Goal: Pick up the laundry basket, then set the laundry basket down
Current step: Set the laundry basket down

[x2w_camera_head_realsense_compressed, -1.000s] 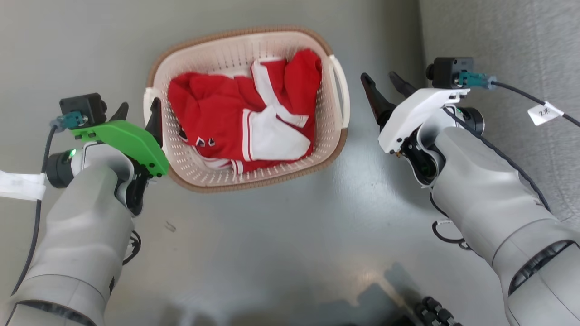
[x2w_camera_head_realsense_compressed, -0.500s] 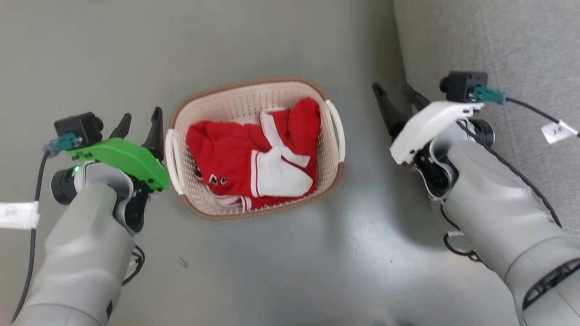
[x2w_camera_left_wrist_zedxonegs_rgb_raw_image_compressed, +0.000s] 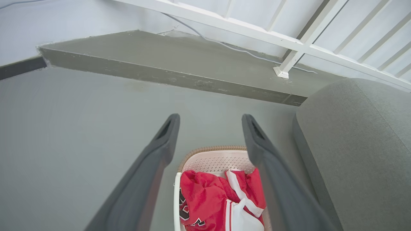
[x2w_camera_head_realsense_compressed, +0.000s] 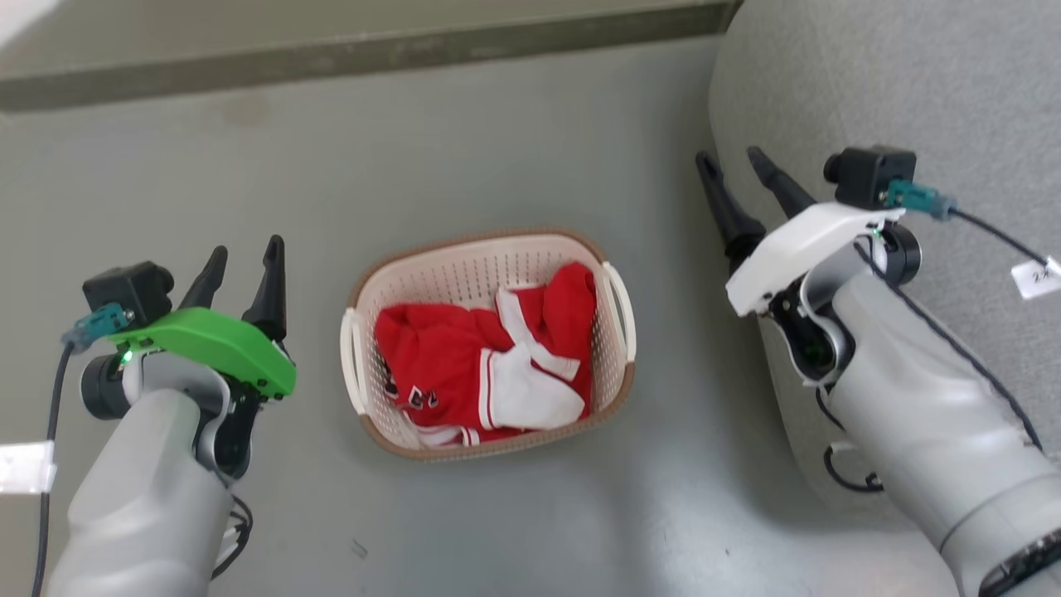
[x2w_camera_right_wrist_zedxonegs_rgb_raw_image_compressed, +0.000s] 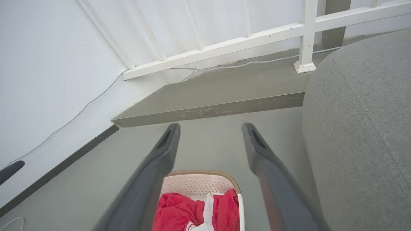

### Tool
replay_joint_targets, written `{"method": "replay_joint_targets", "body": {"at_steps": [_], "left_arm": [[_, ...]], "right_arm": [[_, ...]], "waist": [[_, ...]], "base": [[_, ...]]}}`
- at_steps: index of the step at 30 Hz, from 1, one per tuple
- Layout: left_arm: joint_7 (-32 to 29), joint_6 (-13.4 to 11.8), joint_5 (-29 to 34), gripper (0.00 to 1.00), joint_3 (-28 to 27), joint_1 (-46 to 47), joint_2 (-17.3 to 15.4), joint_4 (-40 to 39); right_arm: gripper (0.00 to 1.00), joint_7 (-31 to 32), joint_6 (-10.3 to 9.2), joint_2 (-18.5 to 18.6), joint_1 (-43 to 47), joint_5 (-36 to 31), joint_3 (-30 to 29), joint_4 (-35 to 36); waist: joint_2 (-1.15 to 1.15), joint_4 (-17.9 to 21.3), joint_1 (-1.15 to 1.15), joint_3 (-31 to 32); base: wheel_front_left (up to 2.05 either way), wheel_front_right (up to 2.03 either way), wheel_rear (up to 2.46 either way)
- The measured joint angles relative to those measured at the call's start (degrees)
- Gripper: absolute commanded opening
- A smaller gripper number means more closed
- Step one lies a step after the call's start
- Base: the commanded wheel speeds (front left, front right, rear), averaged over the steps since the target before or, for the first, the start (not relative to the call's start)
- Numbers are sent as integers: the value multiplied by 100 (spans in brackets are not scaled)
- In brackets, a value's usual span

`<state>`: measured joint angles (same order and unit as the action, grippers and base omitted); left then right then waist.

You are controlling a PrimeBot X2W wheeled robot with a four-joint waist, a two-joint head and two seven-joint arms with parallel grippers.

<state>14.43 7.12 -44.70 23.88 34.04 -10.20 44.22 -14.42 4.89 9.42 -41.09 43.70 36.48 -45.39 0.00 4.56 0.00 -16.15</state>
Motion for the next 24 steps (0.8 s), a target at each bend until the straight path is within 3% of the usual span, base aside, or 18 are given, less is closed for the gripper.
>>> {"method": "replay_joint_targets", "body": {"at_steps": [14,24], "left_arm": [[0,-159,794,100,-643,-1116,20,-1357],[0,-270,1111,100,-1166,-1878,198,-2180]], "right_arm": [[100,-1,-477,121,1223,-884,-600,1213],[100,-1,-759,194,1845,-1318,-1047,2075]], "waist": [[0,-70,0,985],[0,-90,0,1290]], "base": [[0,0,0],[0,0,0]]}}
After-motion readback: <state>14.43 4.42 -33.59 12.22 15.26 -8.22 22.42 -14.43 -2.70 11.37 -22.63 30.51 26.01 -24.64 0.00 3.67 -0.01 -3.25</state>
